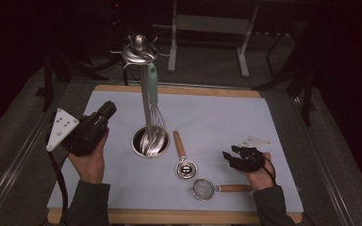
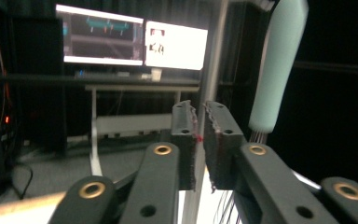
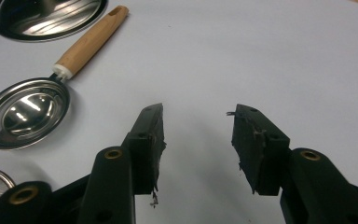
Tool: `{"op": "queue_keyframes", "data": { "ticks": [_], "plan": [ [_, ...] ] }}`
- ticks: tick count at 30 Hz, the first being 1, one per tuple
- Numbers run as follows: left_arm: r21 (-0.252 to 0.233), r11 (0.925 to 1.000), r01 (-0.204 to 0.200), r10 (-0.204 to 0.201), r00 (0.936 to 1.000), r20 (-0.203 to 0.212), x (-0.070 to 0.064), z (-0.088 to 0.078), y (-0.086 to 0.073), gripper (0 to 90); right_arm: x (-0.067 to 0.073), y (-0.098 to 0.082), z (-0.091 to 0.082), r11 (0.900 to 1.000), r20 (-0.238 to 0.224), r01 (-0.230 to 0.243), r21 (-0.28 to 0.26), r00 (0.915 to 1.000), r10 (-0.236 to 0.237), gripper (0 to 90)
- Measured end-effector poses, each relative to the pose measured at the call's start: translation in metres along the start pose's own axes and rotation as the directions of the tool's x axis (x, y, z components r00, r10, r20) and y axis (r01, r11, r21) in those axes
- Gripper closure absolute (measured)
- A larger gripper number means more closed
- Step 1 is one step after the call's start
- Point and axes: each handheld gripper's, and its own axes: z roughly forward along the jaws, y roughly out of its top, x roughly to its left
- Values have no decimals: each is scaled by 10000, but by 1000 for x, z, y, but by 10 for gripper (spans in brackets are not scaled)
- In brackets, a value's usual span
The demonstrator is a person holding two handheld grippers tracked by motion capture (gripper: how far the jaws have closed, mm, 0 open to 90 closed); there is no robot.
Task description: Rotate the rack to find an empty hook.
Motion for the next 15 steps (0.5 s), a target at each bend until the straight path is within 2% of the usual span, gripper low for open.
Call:
{"op": "queue_keyframes", "data": {
  "ticks": [1,2,3,4,5,6,10,15],
  "plan": [
    [-145,9998,-116,117,9999,64,-3,2,5,890,-3,-2,0,9999,65,-141,-8,9999,141,530],
    [-286,9994,-189,193,9997,124,-5,5,9,890,-3,-2,0,9999,65,-141,-8,9999,141,530],
    [-400,9989,-241,248,9996,166,-8,7,13,896,-6,-4,-1,9987,-173,-502,-103,9986,501,523],
    [-486,9984,-278,289,9993,219,-10,9,16,896,-6,-4,-1,9987,-173,-502,-103,9986,501,523],
    [-766,9962,-413,438,9986,312,-16,14,24,896,-8,-4,-3,9966,-372,-786,-258,9963,776,523],
    [-766,9962,-413,438,9986,312,-16,14,24,896,-8,-4,-3,9966,-372,-786,-258,9963,776,523],
    [-1354,9898,-448,516,9976,469,-24,21,38,896,-10,-6,-5,9953,-357,-916,-330,9953,904,523],
    [-1524,9867,-567,652,9965,516,-28,28,48,896,-14,-10,-6,9935,-388,-1101,-303,9933,1089,521]
  ]
}}
